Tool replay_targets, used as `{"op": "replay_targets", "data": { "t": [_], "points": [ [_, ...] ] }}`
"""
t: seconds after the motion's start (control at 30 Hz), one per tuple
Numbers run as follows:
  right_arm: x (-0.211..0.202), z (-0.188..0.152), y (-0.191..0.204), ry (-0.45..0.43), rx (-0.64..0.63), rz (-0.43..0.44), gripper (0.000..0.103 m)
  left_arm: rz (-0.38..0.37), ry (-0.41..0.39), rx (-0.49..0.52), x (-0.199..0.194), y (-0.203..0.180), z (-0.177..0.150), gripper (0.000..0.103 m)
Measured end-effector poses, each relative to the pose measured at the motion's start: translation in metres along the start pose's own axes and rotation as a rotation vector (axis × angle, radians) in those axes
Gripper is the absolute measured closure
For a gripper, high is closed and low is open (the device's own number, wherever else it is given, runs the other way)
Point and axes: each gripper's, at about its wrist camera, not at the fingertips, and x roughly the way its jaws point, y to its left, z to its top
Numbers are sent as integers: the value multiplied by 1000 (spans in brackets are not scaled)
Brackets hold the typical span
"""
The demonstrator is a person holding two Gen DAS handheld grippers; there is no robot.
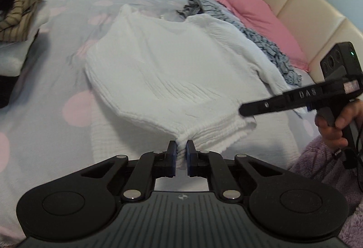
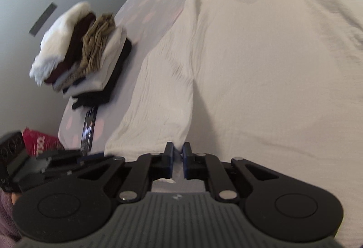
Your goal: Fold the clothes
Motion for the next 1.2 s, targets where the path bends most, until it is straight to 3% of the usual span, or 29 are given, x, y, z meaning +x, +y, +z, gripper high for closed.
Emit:
{"op": "replay_targets", "data": {
  "t": [0.2, 0.37, 0.4, 0.53, 0.57, 0.73, 0.87, 1.0, 1.07, 1.2],
  "points": [
    [-9, 1, -23, -36, 63, -103, 94, 72, 34, 32, 2, 12, 7, 96],
    [-4, 1, -42, -17, 97, -201, 94, 207, 26, 42, 10, 42, 24, 96],
    [-2, 1, -42, -16, 81, -234, 92, 226, 20, 52, 14, 47, 28, 96],
    [1, 4, -31, -42, -19, -319, 64, 283, 1, 101, 35, 68, 46, 95],
    [1, 5, -27, -53, -47, -327, 64, 292, -1, 115, 41, 72, 50, 95],
    [12, 7, 3, -68, -203, -259, 65, 300, 8, 167, 66, 89, 60, 94],
    [40, 4, 30, -14, -341, -236, 65, 267, 6, 167, 77, 95, 67, 83],
    [67, -1, 58, 40, -493, -216, 62, 261, 9, 166, 86, 98, 72, 83],
    [81, -6, 69, 73, -563, -199, 56, 259, 10, 166, 91, 100, 75, 83],
    [110, -18, 84, 141, -696, -183, 56, 254, 12, 165, 100, 103, 80, 82]
  ]
}}
